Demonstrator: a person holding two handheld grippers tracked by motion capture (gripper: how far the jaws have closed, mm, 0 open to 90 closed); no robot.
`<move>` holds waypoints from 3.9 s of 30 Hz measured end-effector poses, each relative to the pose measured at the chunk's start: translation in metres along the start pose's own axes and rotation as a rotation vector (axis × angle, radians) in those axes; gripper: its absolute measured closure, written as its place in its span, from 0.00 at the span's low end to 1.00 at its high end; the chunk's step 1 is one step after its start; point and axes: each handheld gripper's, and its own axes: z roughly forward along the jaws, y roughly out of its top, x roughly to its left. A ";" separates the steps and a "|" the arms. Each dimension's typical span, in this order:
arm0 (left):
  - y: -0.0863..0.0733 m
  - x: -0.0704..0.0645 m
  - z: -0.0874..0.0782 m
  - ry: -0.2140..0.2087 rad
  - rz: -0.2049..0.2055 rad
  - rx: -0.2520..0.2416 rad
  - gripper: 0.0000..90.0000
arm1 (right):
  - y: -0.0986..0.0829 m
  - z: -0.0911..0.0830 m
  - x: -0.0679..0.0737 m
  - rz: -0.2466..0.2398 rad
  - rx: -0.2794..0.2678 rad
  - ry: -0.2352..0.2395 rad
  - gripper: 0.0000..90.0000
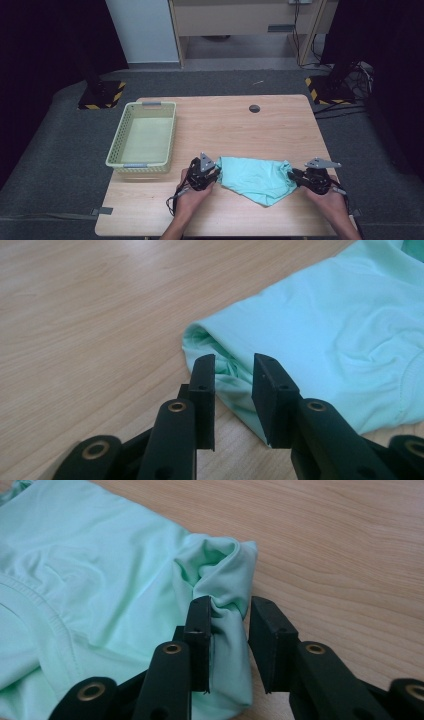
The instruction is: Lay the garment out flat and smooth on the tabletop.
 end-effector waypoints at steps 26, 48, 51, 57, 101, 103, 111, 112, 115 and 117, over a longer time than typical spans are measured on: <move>0.004 -0.012 0.008 -0.008 0.056 0.008 0.71 | -0.002 -0.019 -0.004 0.013 -0.024 -0.077 0.64; -0.005 -0.018 0.018 -0.050 0.083 0.116 0.75 | -0.011 0.007 -0.002 -0.019 0.063 -0.025 0.66; -0.007 -0.020 0.015 -0.053 0.085 0.127 0.75 | -0.011 0.008 -0.001 -0.025 0.061 -0.026 0.66; -0.010 -0.020 0.009 -0.060 0.077 0.133 0.75 | -0.014 0.005 0.005 -0.034 0.065 -0.014 0.65; -0.014 -0.047 -0.008 -0.187 0.184 0.080 0.64 | -0.018 -0.020 0.043 -0.293 0.047 0.136 0.68; -0.014 -0.048 -0.007 -0.189 0.178 0.078 0.62 | -0.019 -0.018 0.046 -0.305 0.052 0.150 0.64; -0.015 -0.052 -0.002 -0.194 0.193 0.078 0.55 | -0.021 -0.010 0.055 -0.347 0.060 0.156 0.56; -0.015 -0.052 -0.002 -0.193 0.189 0.080 0.55 | -0.021 -0.008 0.055 -0.351 0.063 0.155 0.56; -0.015 -0.050 0.000 -0.193 0.186 0.086 0.56 | -0.020 -0.005 0.056 -0.359 0.065 0.160 0.54; -0.016 -0.050 0.001 -0.197 0.191 0.099 0.58 | -0.020 -0.002 0.056 -0.367 0.071 0.164 0.53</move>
